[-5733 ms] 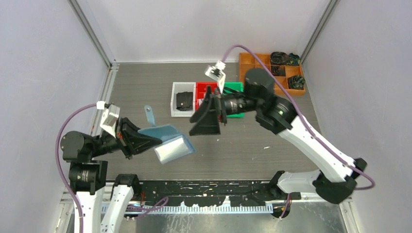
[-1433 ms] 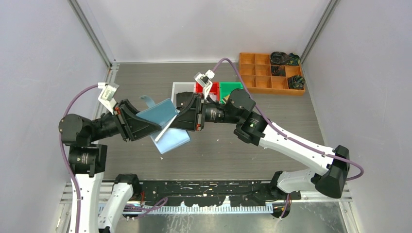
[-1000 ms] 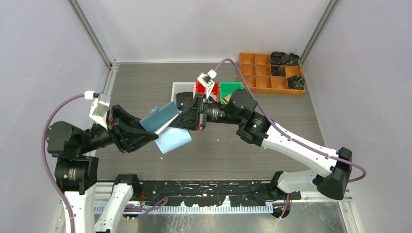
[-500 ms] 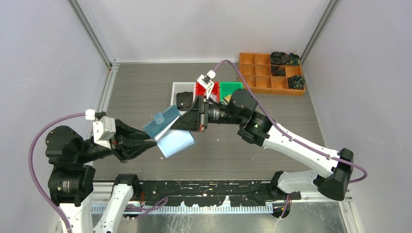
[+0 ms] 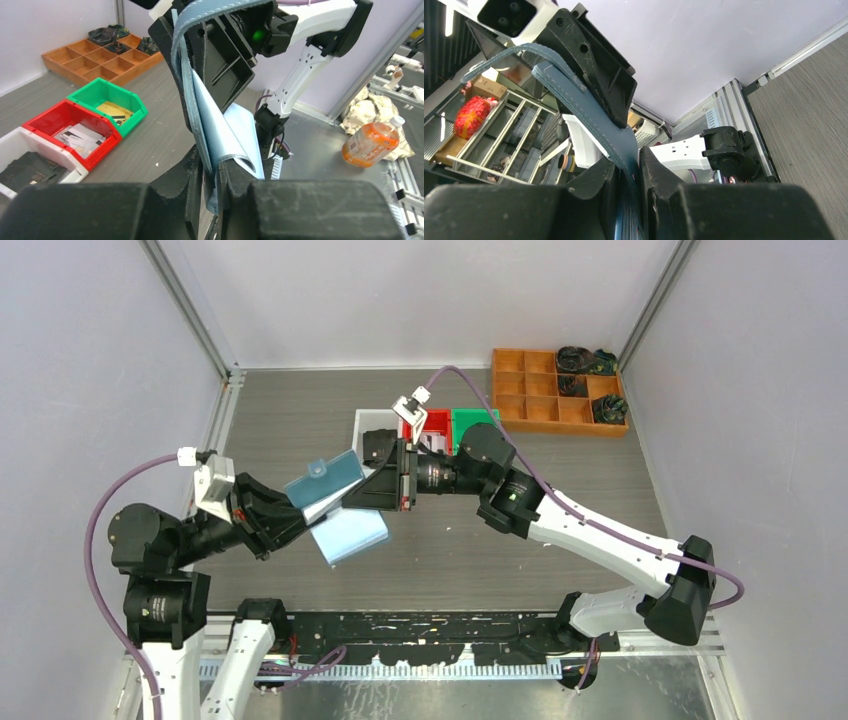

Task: Take the credit cards out of the card holder
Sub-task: Open the card holder.

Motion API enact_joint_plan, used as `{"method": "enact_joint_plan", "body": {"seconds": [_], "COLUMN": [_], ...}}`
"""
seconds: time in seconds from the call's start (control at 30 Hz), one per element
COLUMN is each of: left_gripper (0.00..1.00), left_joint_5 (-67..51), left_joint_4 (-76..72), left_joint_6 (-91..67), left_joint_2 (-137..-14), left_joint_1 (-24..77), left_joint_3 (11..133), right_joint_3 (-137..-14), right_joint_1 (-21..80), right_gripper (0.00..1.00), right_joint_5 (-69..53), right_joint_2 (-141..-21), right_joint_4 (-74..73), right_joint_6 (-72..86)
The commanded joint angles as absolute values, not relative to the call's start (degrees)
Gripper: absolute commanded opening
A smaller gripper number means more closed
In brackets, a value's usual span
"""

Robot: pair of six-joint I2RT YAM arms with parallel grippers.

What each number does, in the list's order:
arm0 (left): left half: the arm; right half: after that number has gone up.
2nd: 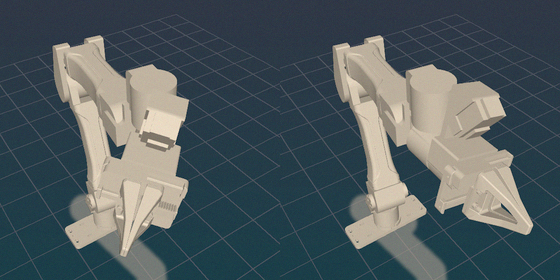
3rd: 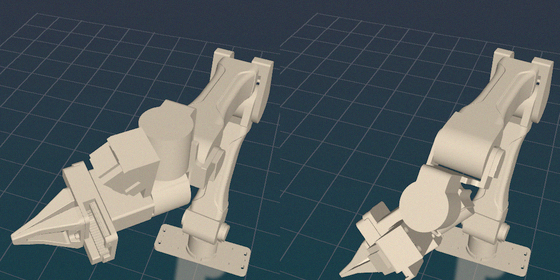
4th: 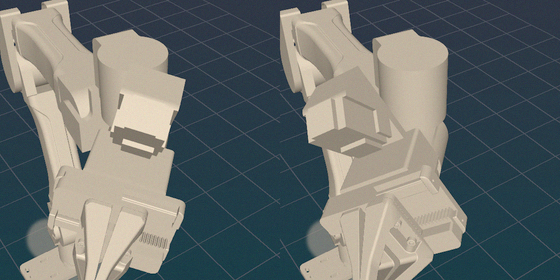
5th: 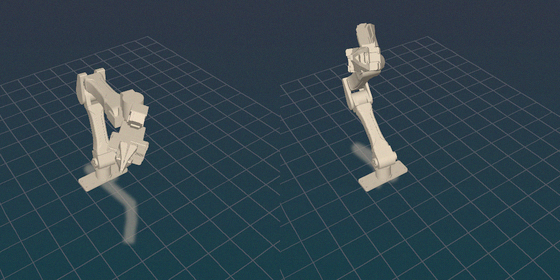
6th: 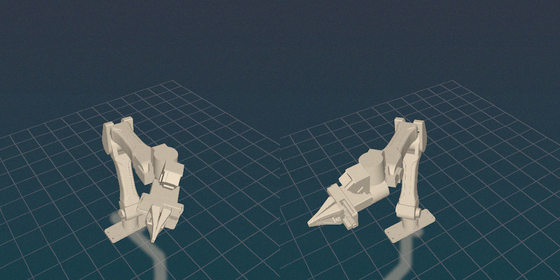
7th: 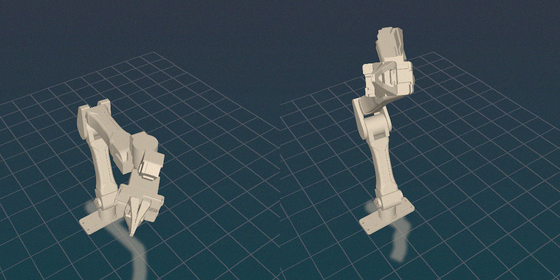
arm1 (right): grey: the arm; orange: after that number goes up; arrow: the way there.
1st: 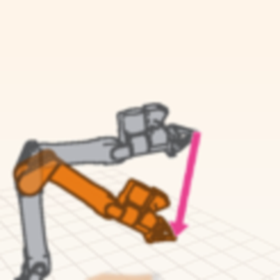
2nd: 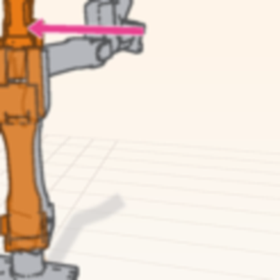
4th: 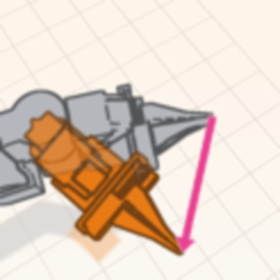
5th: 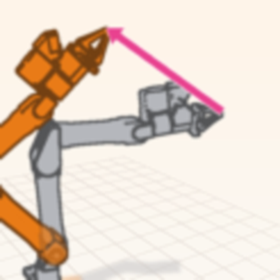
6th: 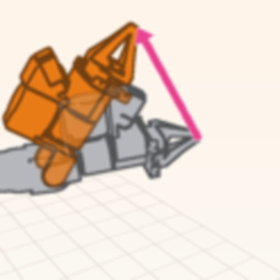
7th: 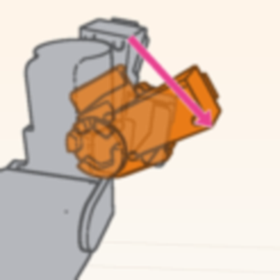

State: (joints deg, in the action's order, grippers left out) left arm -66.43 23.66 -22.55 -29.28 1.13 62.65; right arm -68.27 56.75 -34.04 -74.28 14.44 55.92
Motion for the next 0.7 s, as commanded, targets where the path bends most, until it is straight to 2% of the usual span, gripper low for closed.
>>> {"method": "enact_joint_plan", "body": {"seconds": [0.0, 0.03, 0.13, 0.23, 0.3, 0.47, 0.53, 0.67], "left_gripper": [0.12, 0.08, 0.00, 0.00, 0.00, 0.00, 0.00, 0.00], "left_joint_5": [-65.0, -64.5, -62.5, -60.9, -58.1, -54.7, -54.2, -54.8], "left_joint_4": [14.1, 14.0, 14.8, 12.0, 9.7, 7.7, 7.2, 5.8], "left_joint_6": [-30.6, -30.5, -31.4, -36.7, -41.6, -49.5, -51.6, -54.5], "left_joint_2": [-29.4, -29.2, -29.1, -29.0, -28.3, -27.7, -28.1, -28.8], "left_joint_1": [1.2, 1.2, 1.2, 1.2, 1.2, 1.2, 1.2, 1.2], "left_joint_3": [61.9, 61.6, 61.5, 60.6, 59.0, 57.9, 58.5, 59.6], "right_joint_3": [-70.8, -70.8, -70.6, -69.1, -67.3, -61.6, -59.3, -56.0], "right_joint_1": [58.0, 58.0, 58.0, 58.0, 58.0, 58.0, 58.0, 58.0], "right_gripper": [0.15, 0.19, 0.38, 0.54, 0.60, 0.61, 0.56, 0.52], "right_joint_5": [-35.7, -36.0, -37.1, -39.5, -40.4, -39.5, -39.0, -37.1], "right_joint_2": [-73.8, -73.9, -73.6, -72.7, -71.6, -66.7, -64.1, -60.8], "right_joint_4": [20.4, 20.8, 21.1, 23.3, 25.4, 27.3, 27.5, 27.8], "right_joint_6": [56.2, 56.3, 56.1, 56.4, 56.6, 56.3, 55.7, 54.6]}}
